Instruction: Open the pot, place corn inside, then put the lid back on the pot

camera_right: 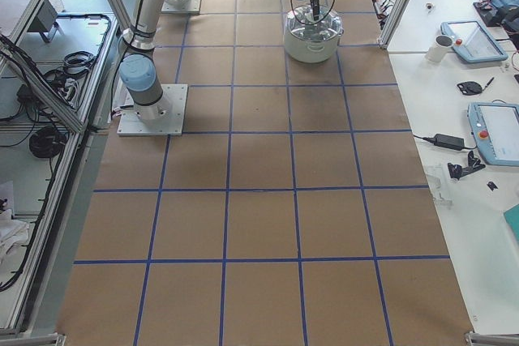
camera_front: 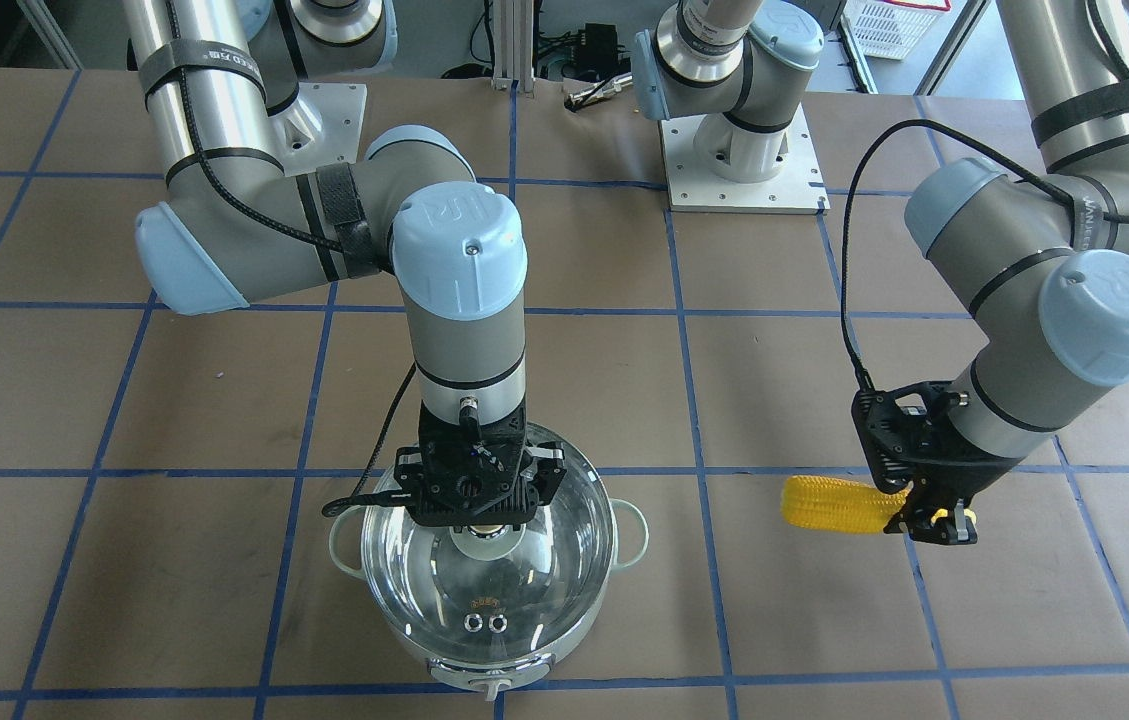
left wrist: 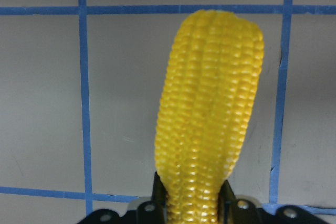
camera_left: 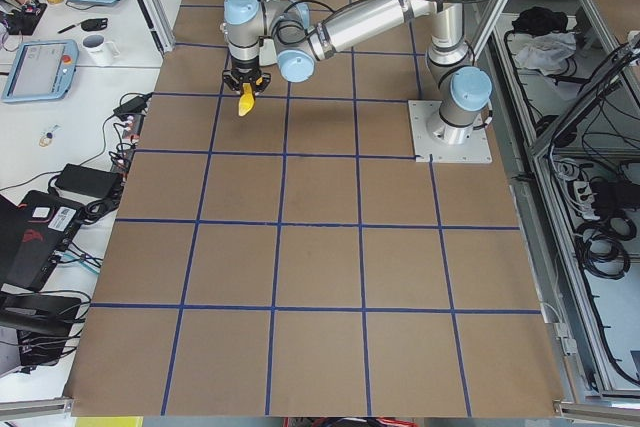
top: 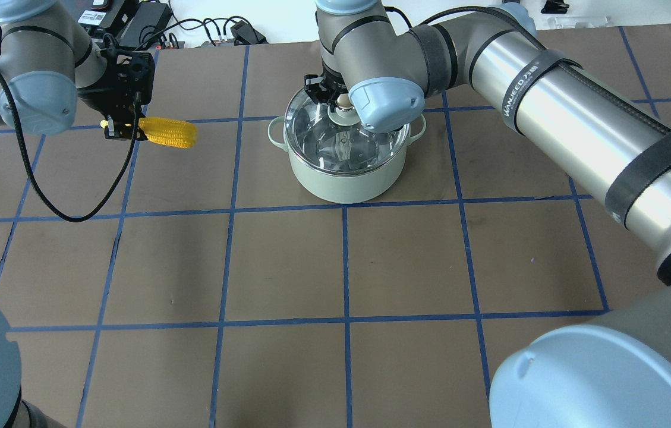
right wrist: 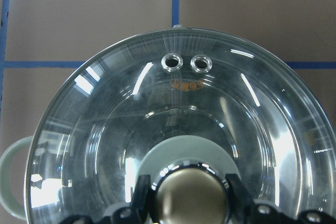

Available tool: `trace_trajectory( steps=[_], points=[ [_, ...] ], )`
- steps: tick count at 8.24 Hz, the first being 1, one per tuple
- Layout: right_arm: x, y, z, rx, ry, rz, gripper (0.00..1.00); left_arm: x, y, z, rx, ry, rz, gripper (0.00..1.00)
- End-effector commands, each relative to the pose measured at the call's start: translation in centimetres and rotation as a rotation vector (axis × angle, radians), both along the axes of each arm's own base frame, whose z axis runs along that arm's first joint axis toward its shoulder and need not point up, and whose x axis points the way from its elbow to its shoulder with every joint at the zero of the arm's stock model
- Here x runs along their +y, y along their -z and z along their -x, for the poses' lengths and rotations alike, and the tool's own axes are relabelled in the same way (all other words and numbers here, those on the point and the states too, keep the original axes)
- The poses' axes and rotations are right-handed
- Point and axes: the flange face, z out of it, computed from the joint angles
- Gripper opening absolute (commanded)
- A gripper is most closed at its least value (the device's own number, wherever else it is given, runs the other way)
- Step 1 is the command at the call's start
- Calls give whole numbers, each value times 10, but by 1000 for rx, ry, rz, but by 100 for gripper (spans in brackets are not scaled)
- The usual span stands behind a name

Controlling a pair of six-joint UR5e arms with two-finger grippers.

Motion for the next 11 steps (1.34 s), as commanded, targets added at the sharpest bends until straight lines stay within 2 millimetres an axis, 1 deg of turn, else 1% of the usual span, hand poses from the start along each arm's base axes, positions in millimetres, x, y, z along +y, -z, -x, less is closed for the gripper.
trace_trajectory(
  steps=[1,2,3,4,5,6,7,8,9,10,11],
  points=[
    [-1,-14,0,-8,-1,22,40,0,-6,16,16,-41,13,0],
    [2,-34,0,-8,-32,51,40,1,-11,36,35,-52,29,0],
    [9,-57,4,-17,-36,69,41,3,-12,61,43,-73,31,0],
    [19,-75,20,-7,-28,19,40,7,-22,89,73,-97,46,0],
    [32,-105,46,9,-29,4,40,12,-30,115,103,-113,62,0],
    [46,-134,80,24,-27,-27,40,16,-43,138,113,-133,112,0],
    [55,-156,115,35,-21,-49,40,21,-55,156,115,-124,145,0],
    [71,-178,144,34,6,-80,41,25,-63,171,128,-141,170,0],
    [87,-192,166,57,-28,-113,41,31,-67,199,157,-167,201,0],
    [89,-190,178,63,-46,-123,41,35,-69,235,181,-126,262,0],
    [97,-194,179,68,-53,-120,42,38,-66,259,208,-139,288,0]
  ],
)
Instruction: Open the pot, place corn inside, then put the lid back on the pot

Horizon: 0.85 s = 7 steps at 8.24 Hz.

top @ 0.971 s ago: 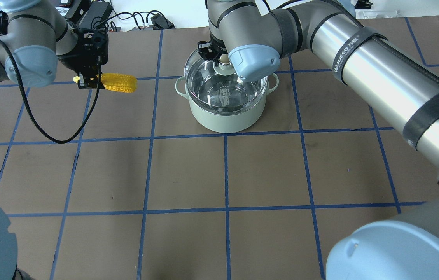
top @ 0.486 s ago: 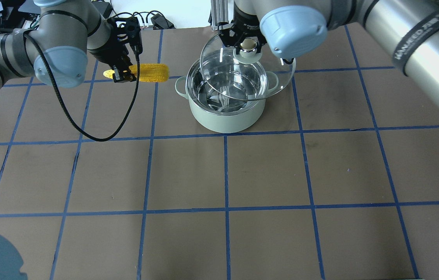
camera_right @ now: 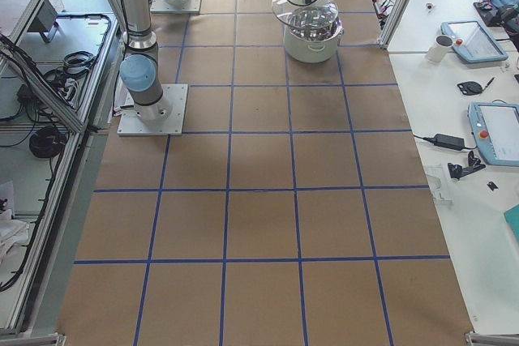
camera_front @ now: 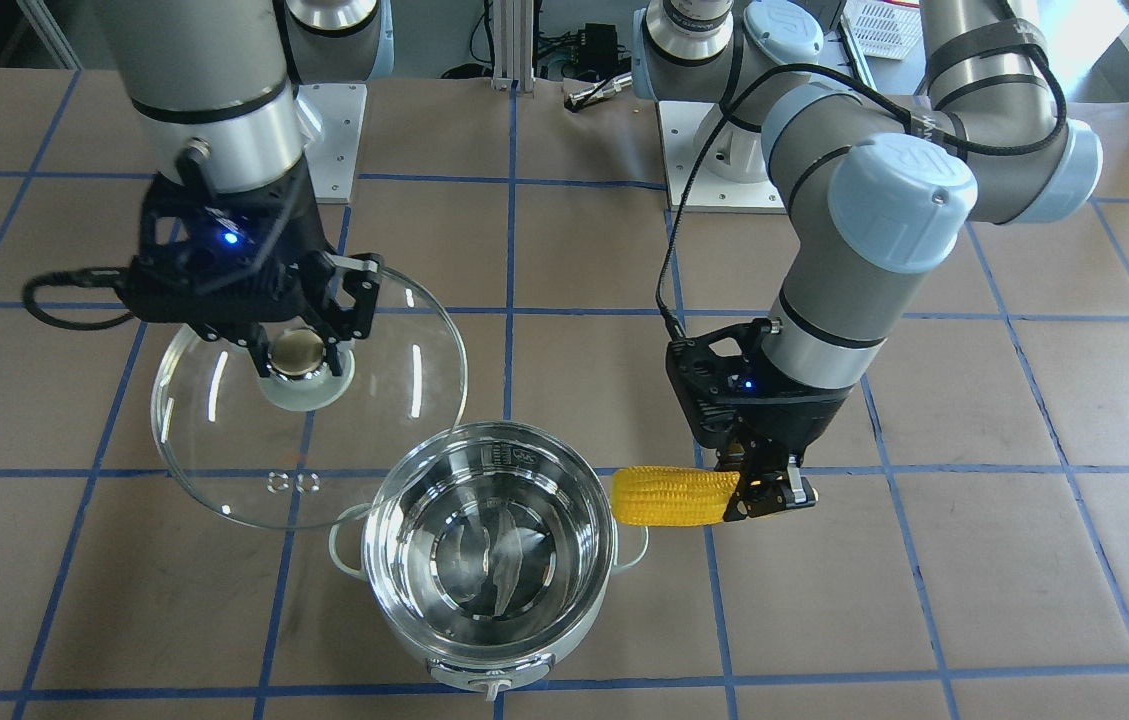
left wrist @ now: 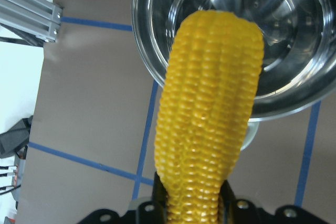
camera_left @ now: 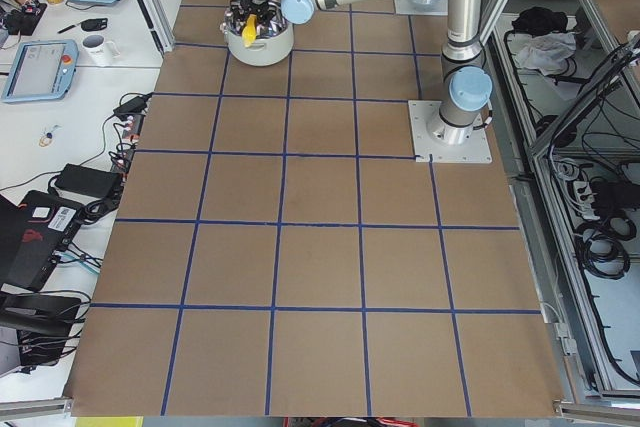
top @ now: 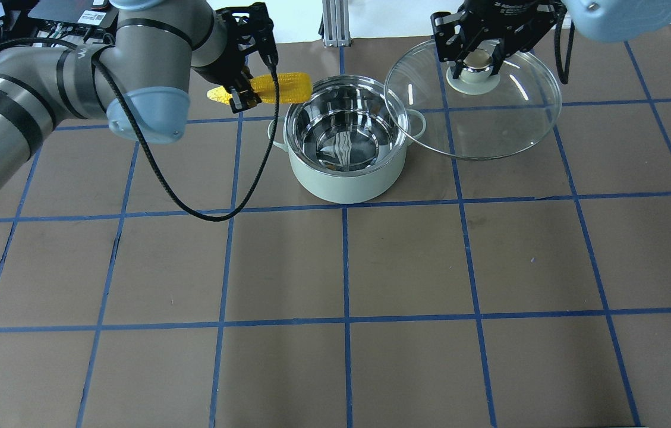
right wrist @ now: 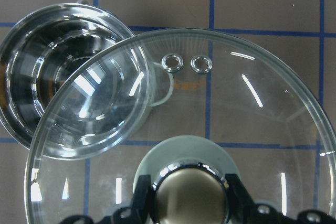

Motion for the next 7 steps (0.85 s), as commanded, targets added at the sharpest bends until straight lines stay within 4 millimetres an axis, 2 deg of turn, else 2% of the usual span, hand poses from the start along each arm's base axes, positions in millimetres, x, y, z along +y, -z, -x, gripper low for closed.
trace_trajectory(
  steps=[1,3,7],
  points=[
    [23,0,17,13,-22,-37,42,10,12,71,67,-8,64,0],
    [29,1,19,19,-29,-44,42,13,39,114,79,48,90,0],
    [39,9,21,27,-73,-63,42,3,96,127,87,49,4,0]
  ],
)
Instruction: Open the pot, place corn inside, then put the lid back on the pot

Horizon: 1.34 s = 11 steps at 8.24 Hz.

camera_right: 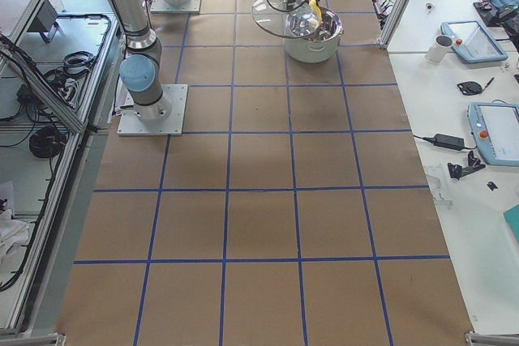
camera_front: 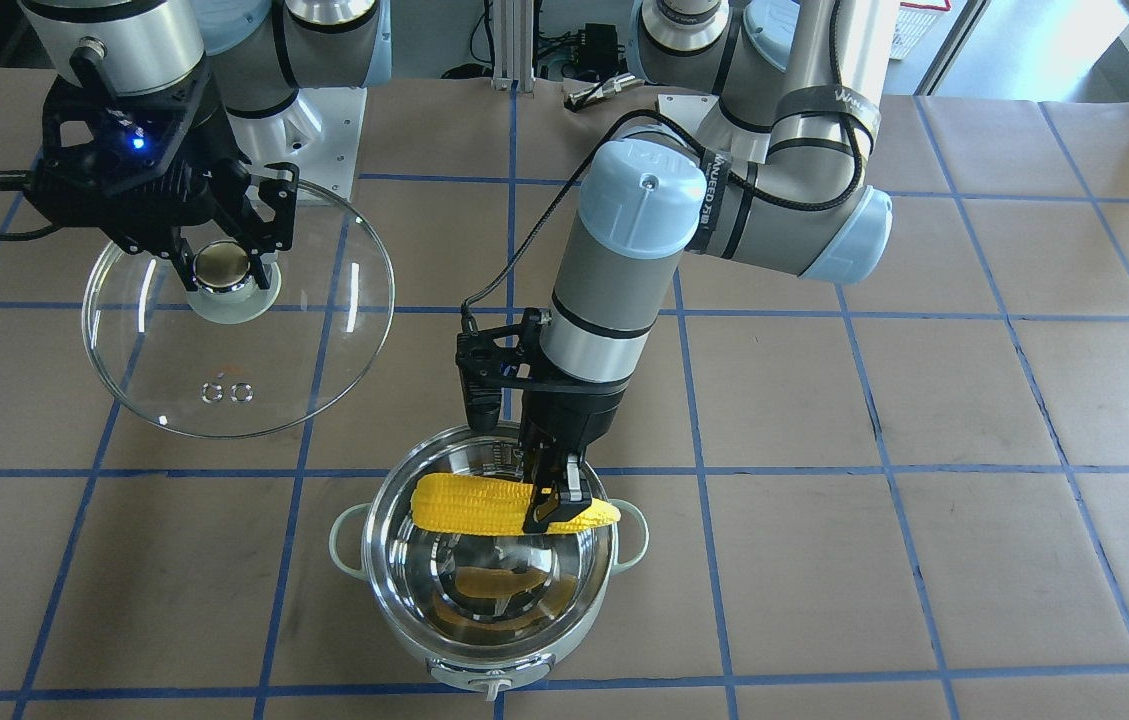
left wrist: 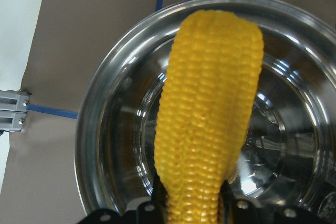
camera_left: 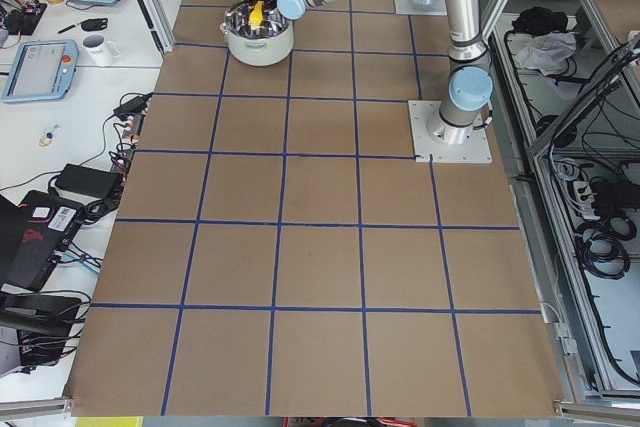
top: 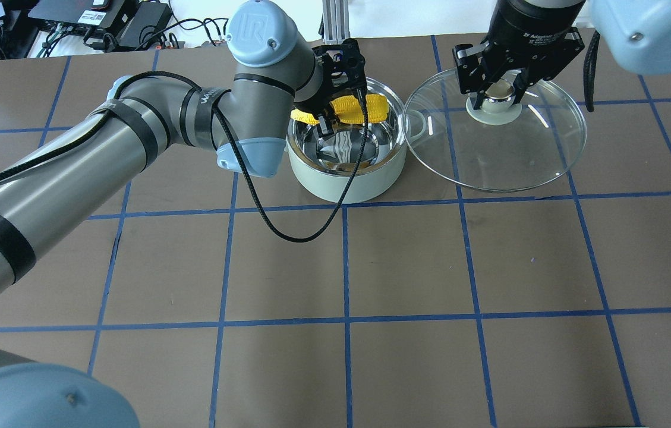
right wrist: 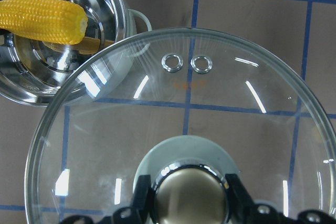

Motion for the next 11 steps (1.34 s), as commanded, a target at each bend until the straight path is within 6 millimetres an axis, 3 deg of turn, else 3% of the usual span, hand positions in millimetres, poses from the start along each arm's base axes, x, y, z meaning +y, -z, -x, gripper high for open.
trace_trajectory(
  steps=[1,2,3,4,5,9,11],
  points=[
    [4,2,1,5,-36,1,43,-6,35,7,40,-56,-71,1],
    [4,3,1,4,-39,-1,43,-5,34,7,62,-117,-85,52],
    [4,3,1,3,-39,1,43,-3,24,7,71,-132,-78,66],
    [3,2,0,1,-38,2,43,-2,21,7,73,-130,-74,93],
    [4,3,0,0,-38,-1,43,-2,20,7,73,-132,-72,98],
    [2,0,1,-2,-35,16,43,8,-30,-9,87,-169,-50,100],
    [-24,0,0,-3,-17,84,42,19,-71,-39,113,-311,-95,100]
  ],
)
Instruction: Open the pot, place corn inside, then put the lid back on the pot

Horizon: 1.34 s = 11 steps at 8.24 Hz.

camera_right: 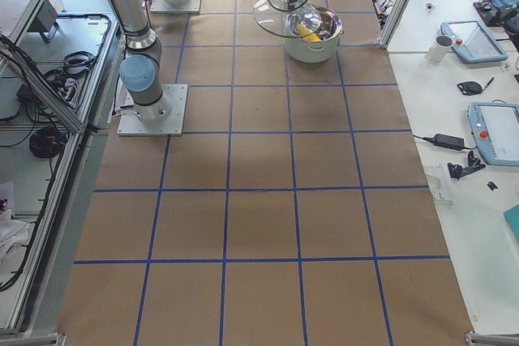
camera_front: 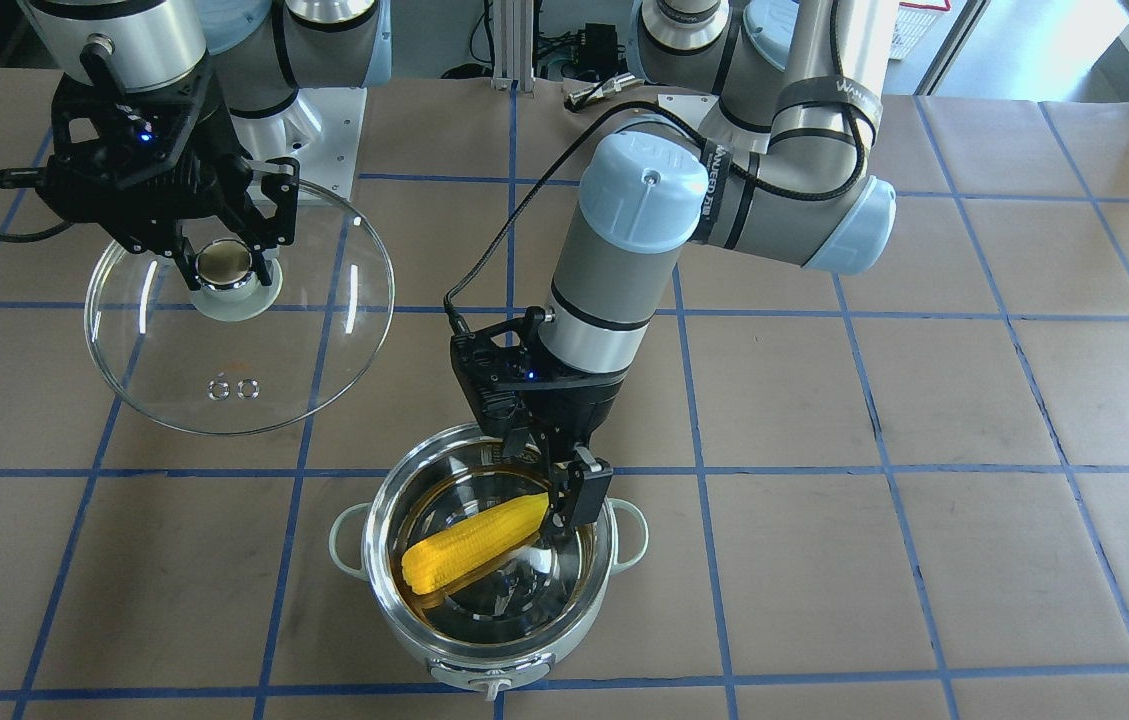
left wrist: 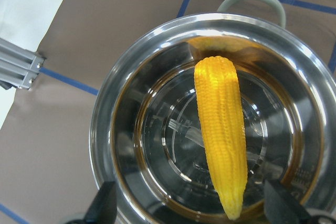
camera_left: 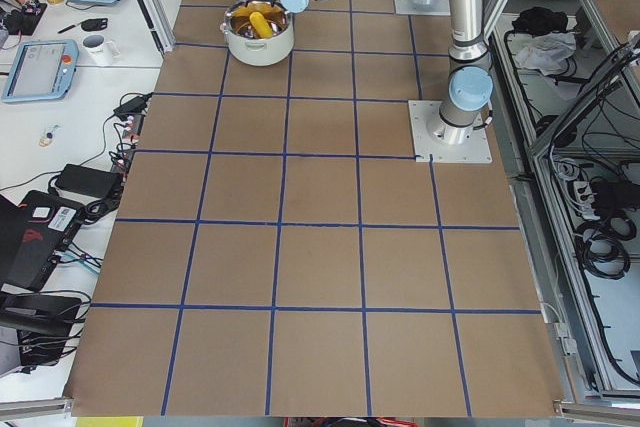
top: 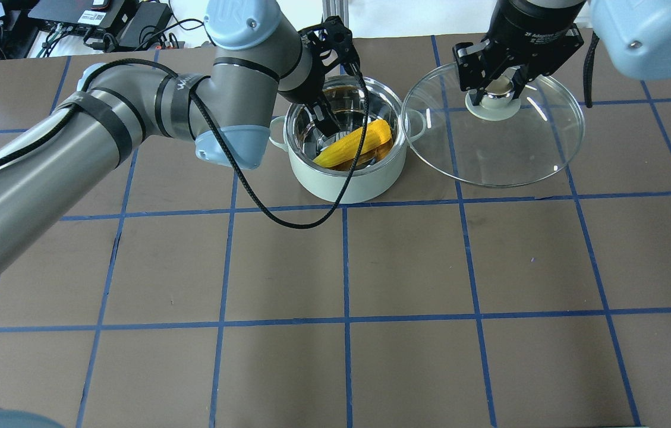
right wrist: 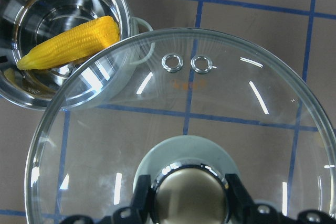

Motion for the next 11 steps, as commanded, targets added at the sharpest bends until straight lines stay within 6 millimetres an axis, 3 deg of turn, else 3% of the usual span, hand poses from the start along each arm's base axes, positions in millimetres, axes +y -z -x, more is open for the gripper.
trace_trajectory(
  steps=[1,2,4,6,7,9,11],
  points=[
    [-37,-2,-6,-13,9,77,41,4,-52,-61,28,-190,-55,100],
    [-63,16,-20,-37,37,81,42,-2,-61,-110,32,-292,-96,100],
    [-84,64,-109,-83,52,104,41,-3,-78,-164,62,-464,-132,100],
    [-103,122,-153,-97,76,100,40,0,-89,-177,132,-685,-150,100],
    [-100,135,-179,-112,93,125,40,14,-101,-176,168,-794,-172,100],
    [-106,158,-191,-105,93,130,40,49,-119,-176,210,-1074,-318,100],
    [-110,168,-192,-95,65,124,41,77,-136,-181,173,-1152,-335,100]
  ],
)
